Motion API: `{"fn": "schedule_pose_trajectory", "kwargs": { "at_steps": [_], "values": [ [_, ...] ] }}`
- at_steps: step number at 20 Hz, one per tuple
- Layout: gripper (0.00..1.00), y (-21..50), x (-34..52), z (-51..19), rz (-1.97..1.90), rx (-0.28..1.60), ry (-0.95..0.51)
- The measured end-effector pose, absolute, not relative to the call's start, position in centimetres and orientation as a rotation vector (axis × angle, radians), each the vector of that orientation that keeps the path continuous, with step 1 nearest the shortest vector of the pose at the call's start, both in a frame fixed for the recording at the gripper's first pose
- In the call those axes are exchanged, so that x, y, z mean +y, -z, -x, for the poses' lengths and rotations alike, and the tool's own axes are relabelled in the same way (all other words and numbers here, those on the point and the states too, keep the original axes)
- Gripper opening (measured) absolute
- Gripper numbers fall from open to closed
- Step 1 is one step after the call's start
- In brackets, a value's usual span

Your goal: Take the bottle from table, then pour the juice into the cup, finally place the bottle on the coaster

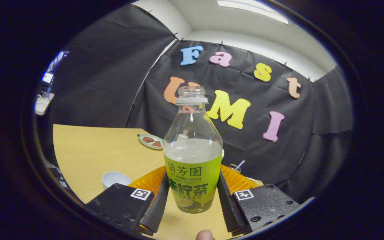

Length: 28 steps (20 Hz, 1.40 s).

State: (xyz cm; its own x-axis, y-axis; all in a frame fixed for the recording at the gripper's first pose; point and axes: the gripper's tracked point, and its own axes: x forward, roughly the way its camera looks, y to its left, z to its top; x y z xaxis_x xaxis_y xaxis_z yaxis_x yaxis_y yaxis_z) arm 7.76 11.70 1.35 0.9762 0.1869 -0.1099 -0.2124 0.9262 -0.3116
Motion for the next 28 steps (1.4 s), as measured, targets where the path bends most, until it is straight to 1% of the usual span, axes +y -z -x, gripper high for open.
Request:
{"fn": "schedule_pose_trajectory", "kwargs": {
  "at_steps": [3, 6, 11, 13, 19, 28],
  "values": [
    [0.76, -5.2, 11.2, -7.3, 0.224, 0.02, -0.217],
    [0.76, -8.7, 10.4, -8.3, 0.167, -0.029, -0.214],
    [0.76, -13.0, 11.2, -10.8, 0.096, -0.072, -0.247],
    [0.76, -13.6, 11.3, -12.1, 0.072, -0.077, -0.242],
    [0.76, -11.3, 11.9, -17.1, 0.047, -0.049, -0.233],
    [0.76, -0.8, 12.0, -22.5, 0.004, 0.12, -0.237]
  ]
}}
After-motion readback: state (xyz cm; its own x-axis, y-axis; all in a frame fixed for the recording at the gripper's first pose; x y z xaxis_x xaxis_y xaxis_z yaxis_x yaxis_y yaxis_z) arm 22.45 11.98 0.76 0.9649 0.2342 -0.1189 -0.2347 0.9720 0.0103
